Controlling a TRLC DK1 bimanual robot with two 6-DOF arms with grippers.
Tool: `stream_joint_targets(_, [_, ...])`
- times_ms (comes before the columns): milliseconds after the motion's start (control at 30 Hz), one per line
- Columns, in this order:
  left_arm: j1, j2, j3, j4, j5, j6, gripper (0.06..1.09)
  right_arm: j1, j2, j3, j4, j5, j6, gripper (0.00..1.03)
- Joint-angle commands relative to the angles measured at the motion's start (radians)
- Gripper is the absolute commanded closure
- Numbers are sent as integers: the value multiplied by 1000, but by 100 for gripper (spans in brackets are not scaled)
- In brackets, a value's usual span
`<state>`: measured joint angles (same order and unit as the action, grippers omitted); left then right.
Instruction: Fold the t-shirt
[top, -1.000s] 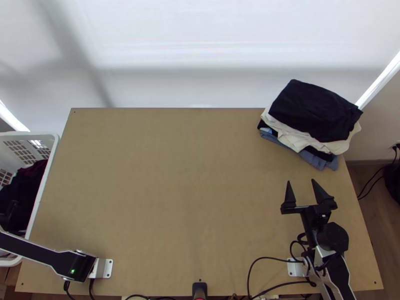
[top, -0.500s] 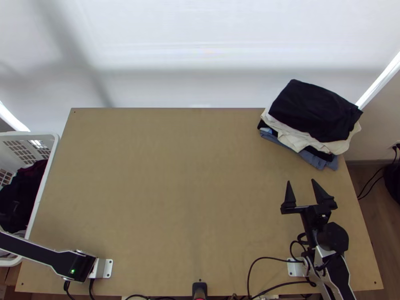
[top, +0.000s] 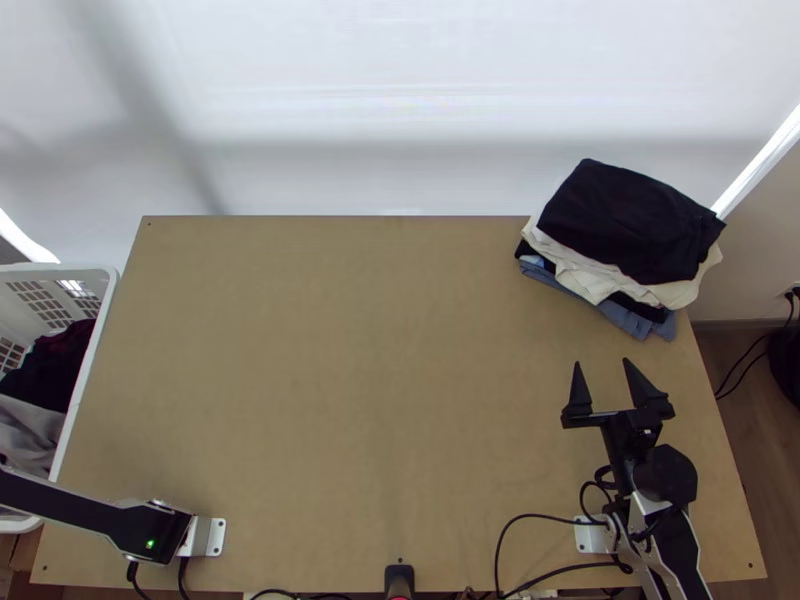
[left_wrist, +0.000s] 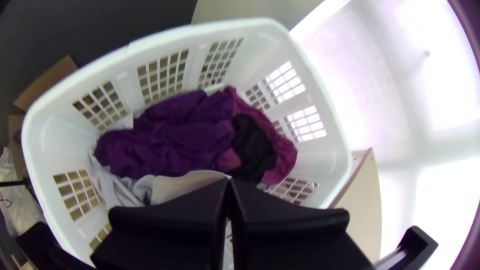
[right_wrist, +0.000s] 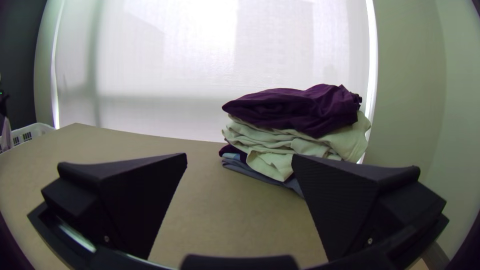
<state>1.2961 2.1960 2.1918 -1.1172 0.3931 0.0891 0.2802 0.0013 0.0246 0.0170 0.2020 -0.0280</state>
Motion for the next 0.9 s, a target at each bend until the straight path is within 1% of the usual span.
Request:
stream_joint_targets(0, [9,-116,28,48,41,-31,105,-1,-4,-20,17,8,-12,4])
stream_joint_targets(167, [11,-266,28,134,79,-91,105,-1,-4,-20,17,8,-10,4])
stream_joint_targets(267, [15,-360,28,201,90,-150,105,-1,-4,-20,17,8,-12,4])
stream_joint_targets(533, [23,-556,28,418,92,-341,105,-1,-4,-20,17,8,-10,4])
stream_joint_targets(867, [23,-711,26,622,92,-522,105,-1,-4,-20,17,8,-10,4])
